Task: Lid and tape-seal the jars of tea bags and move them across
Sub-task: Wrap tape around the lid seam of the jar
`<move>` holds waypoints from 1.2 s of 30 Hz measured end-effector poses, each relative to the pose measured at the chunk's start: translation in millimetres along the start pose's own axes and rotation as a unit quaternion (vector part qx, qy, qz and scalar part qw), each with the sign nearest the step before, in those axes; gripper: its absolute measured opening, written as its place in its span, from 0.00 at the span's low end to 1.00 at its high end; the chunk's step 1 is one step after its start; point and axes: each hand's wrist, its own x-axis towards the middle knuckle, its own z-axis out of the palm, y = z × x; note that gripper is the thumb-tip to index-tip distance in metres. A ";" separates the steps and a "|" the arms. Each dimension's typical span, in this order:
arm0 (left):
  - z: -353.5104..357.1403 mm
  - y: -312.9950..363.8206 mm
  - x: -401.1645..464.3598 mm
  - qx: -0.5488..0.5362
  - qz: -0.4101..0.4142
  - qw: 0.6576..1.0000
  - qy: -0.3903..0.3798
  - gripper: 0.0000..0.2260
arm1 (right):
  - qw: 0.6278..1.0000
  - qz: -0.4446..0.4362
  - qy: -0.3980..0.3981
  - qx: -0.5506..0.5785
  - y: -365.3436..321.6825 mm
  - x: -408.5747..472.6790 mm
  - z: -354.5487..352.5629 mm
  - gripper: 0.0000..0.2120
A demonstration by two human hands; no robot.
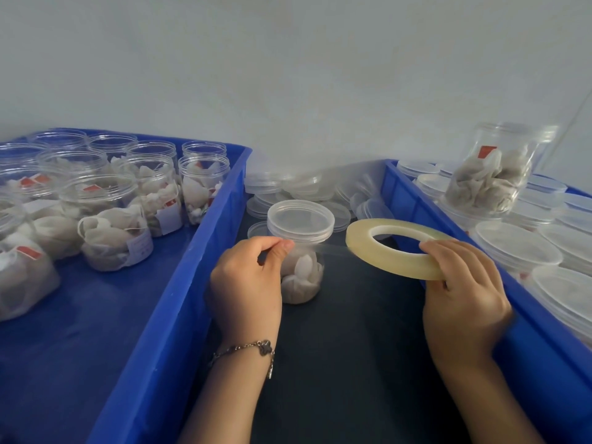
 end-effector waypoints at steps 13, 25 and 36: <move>2.0 3.9 1.3 0.015 0.000 1.000 0.013 0.07 | 1.000 0.015 -0.001 0.019 -1.6 -2.3 4.2 0.07; 6.9 0.2 0.8 0.035 0.024 0.998 0.036 0.06 | 0.999 0.028 -0.010 0.026 -2.9 -3.9 6.1 0.08; 12.1 -11.8 14.4 -0.173 -0.214 0.960 -0.053 0.23 | 0.999 0.048 -0.003 0.026 -7.3 -3.6 7.2 0.06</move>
